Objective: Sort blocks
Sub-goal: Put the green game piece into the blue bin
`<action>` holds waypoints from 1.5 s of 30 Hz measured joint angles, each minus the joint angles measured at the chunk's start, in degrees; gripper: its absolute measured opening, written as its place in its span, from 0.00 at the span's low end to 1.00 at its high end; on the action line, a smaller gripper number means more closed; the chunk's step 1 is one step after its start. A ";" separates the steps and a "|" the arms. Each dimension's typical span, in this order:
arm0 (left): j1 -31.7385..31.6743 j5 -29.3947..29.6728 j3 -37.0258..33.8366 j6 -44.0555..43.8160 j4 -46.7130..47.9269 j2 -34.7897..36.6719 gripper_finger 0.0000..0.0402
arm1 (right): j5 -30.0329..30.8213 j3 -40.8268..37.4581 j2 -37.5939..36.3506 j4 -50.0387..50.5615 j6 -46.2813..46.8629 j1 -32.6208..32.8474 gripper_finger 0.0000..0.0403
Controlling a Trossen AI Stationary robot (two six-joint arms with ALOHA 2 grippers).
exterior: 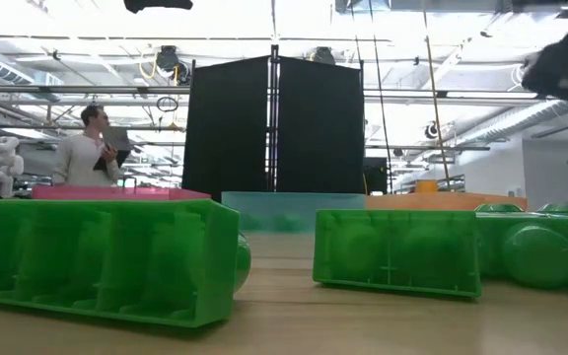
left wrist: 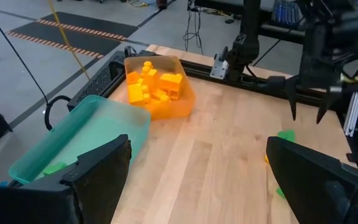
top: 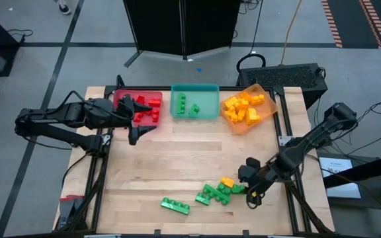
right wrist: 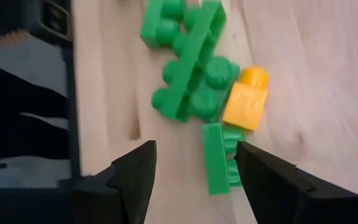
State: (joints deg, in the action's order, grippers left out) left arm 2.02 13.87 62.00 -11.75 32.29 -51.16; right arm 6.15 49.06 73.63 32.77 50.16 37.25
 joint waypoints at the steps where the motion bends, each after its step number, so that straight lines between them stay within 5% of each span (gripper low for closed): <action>1: 0.00 0.02 0.01 0.00 0.01 0.00 0.93 | 0.01 0.02 1.11 -0.03 0.07 0.28 0.53; 20: 0.00 -0.09 -4.40 -1.53 -2.08 -1.18 0.93 | 5.77 0.00 14.90 -0.44 2.82 5.10 0.53; 34: 0.00 -0.15 -4.40 -1.55 -2.28 -1.16 0.93 | 1.91 0.33 20.58 -3.43 2.94 3.97 0.71; 39: 0.00 -0.17 -4.40 -1.51 -2.29 -1.16 0.93 | 2.85 0.46 22.24 0.02 4.72 3.23 0.60; 45: 0.09 -0.31 -4.40 -1.48 -2.25 -1.18 0.93 | 1.41 0.15 23.50 2.47 9.84 2.62 0.30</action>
State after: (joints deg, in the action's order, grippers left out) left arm 2.11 13.56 57.60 -13.23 30.04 -52.34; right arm 7.57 49.21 97.14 35.25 60.00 39.87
